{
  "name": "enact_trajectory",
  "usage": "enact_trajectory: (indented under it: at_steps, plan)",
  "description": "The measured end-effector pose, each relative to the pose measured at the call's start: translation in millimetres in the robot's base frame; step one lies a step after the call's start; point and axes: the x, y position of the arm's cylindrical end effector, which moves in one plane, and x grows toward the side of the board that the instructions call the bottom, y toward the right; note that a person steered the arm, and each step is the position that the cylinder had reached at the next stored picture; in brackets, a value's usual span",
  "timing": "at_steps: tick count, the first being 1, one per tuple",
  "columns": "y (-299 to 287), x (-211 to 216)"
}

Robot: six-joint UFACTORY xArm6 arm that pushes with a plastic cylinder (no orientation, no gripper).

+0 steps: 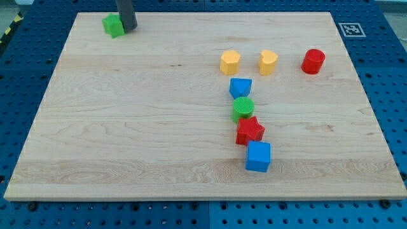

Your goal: Slide the green star slightly up

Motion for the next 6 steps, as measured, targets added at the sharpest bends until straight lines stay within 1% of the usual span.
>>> enact_trajectory:
  at_steps: [1, 2, 3, 4, 5, 6]
  plan:
    - [-12, 0]
    - [11, 16]
    - [37, 49]
    - [-6, 54]
    - [-46, 43]
    - [-46, 18]
